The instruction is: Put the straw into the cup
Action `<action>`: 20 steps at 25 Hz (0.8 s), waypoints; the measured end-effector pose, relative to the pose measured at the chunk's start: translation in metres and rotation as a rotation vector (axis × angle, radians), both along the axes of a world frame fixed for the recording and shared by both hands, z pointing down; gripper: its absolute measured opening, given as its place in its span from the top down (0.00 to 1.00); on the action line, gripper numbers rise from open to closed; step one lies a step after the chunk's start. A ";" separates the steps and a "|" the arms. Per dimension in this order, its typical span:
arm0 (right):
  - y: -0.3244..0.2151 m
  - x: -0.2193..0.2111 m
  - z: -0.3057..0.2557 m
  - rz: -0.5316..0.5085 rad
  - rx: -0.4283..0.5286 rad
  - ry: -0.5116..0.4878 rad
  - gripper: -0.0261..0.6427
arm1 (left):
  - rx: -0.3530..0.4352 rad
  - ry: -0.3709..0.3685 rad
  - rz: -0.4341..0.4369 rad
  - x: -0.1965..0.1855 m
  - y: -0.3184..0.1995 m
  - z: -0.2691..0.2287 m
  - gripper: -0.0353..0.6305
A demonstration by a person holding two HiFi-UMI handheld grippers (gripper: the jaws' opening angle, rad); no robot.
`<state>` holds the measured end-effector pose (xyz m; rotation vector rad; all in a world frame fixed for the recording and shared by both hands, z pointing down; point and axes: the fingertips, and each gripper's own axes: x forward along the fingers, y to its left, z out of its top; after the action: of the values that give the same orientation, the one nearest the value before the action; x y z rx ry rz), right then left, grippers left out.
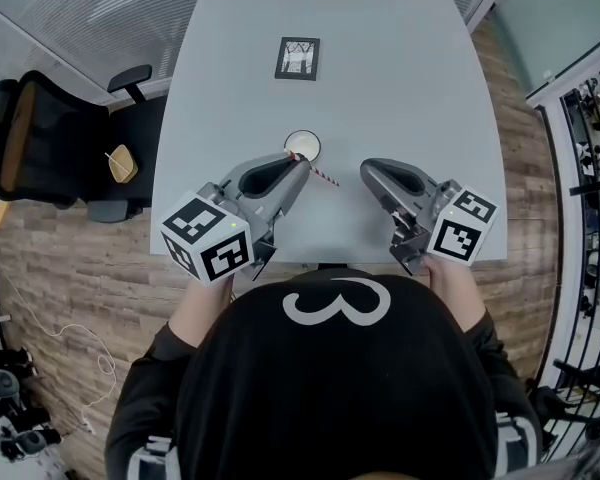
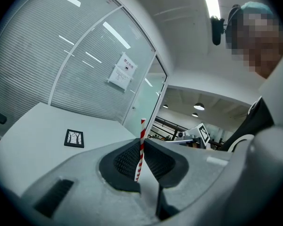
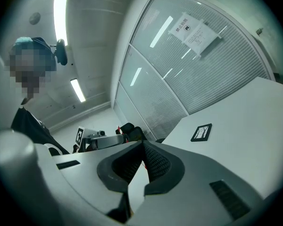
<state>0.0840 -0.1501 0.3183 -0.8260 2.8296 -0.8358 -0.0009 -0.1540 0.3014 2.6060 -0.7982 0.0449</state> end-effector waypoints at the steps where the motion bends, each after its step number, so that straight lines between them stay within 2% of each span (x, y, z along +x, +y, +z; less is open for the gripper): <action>1: -0.002 -0.001 0.001 -0.003 -0.003 0.001 0.94 | -0.003 0.000 -0.005 -0.001 -0.003 0.001 0.89; 11: -0.022 -0.003 0.013 -0.022 -0.027 0.008 0.94 | -0.014 0.024 -0.062 -0.009 -0.032 0.005 0.89; 20: -0.051 -0.013 0.027 -0.021 -0.068 0.021 0.94 | -0.018 0.001 -0.105 -0.031 -0.071 0.014 0.89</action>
<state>0.0708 -0.2016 0.3454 -0.8190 2.8472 -0.9366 -0.0320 -0.2250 0.3156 2.5430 -0.9289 0.0205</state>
